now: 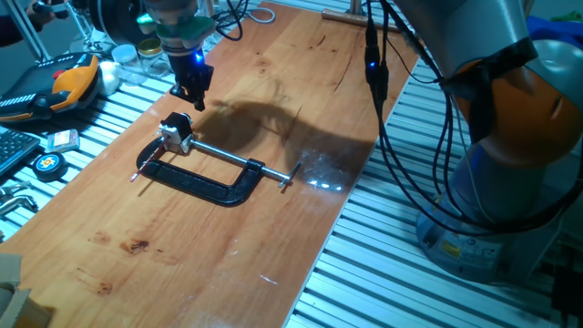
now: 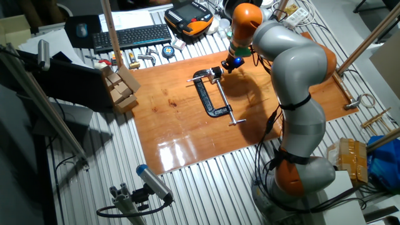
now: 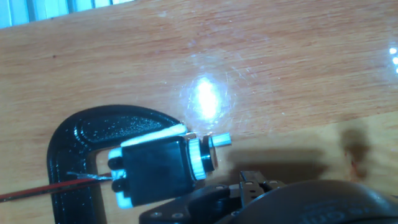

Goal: Sharpen the pencil with a pencil sharpener

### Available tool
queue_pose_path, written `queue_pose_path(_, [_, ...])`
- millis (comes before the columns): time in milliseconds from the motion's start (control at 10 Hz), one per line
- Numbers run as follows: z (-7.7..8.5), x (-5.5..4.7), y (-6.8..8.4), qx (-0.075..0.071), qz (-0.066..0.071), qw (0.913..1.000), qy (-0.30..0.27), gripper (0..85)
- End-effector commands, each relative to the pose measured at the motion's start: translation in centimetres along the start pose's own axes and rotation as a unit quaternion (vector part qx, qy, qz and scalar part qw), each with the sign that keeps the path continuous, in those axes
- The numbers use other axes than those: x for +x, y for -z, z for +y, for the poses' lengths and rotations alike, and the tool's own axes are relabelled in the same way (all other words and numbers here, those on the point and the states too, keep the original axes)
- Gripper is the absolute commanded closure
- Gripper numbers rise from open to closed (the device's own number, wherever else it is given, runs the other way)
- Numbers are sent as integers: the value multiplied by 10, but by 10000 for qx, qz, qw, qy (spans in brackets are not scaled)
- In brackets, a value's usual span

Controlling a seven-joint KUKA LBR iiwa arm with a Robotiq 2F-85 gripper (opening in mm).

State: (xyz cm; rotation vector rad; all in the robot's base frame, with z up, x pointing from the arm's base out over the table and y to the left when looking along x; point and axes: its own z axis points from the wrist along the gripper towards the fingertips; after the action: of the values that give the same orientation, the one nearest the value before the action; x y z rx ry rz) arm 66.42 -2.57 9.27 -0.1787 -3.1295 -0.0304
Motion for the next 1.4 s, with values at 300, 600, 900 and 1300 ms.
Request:
queue_pose_path(300, [2,0,1,129,-9,9998,-148,850])
queue_pose_path(600, [2,1,0,90,-108,9990,-431,850])
queue_pose_path(900, [3,1,-1,-27,-88,9958,-905,850])
queue_pose_path(1300, [1,-2,-5,-103,3,9909,-1339,850])
